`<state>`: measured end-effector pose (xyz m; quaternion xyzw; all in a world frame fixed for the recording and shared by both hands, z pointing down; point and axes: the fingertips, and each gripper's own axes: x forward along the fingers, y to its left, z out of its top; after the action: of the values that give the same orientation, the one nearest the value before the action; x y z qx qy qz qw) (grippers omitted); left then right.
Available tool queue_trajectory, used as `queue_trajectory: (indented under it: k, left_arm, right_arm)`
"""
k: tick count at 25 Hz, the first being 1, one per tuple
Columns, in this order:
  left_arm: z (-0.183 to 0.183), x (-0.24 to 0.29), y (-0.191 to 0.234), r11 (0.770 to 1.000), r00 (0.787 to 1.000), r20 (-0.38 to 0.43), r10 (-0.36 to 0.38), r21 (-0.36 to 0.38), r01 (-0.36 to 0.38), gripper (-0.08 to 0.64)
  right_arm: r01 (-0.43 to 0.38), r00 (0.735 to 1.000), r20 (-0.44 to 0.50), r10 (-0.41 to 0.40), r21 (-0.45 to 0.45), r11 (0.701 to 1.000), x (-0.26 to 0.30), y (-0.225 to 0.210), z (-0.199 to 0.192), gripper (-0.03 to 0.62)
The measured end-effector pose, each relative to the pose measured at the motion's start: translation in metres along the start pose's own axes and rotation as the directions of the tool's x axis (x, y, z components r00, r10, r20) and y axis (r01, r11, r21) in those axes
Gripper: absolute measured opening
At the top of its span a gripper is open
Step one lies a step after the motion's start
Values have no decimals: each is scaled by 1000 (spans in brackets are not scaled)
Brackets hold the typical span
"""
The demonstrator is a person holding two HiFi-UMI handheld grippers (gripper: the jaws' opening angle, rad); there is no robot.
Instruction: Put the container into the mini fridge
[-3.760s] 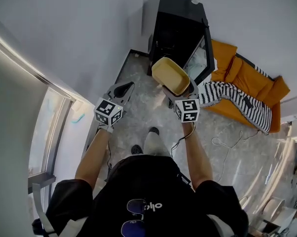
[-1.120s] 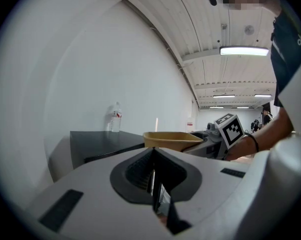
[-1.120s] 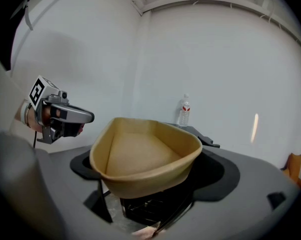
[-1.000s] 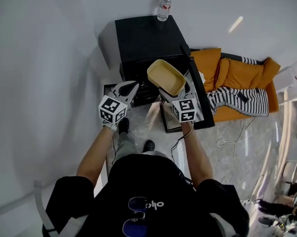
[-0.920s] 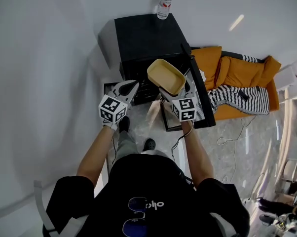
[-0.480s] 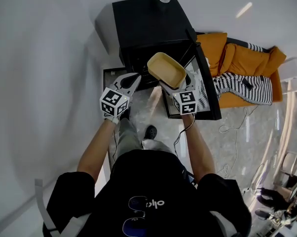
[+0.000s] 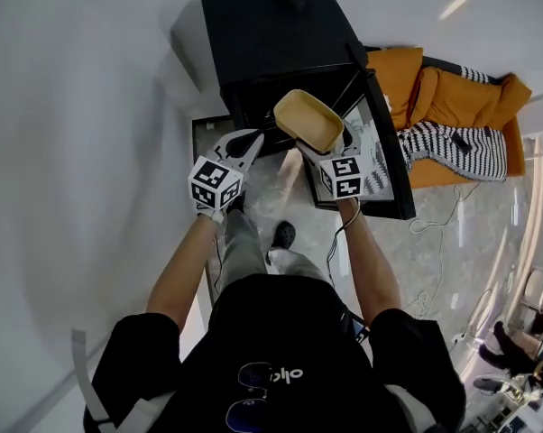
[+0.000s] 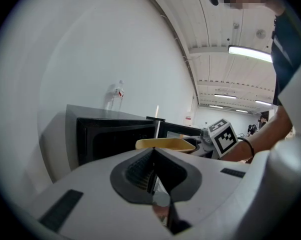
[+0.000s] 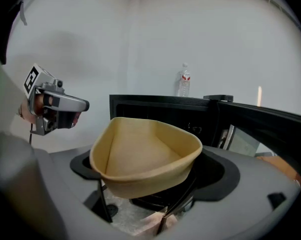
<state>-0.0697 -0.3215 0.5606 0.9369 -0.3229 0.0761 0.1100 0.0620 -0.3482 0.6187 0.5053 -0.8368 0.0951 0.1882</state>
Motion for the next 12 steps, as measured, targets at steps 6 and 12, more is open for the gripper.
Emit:
queue_trajectory:
  k: [6,12]
  left_arm:
    - [-14,19,13,1000,1000,-20,-12,0,12,6]
    - [-26,48,29,999,999,-30,-37,9,38,6]
  right_arm:
    - [-2,1000,-13,2,-4,1000,49,-13,-16,541]
    - [6,1000,7,-6,-26,1000,103,-32,-15,541]
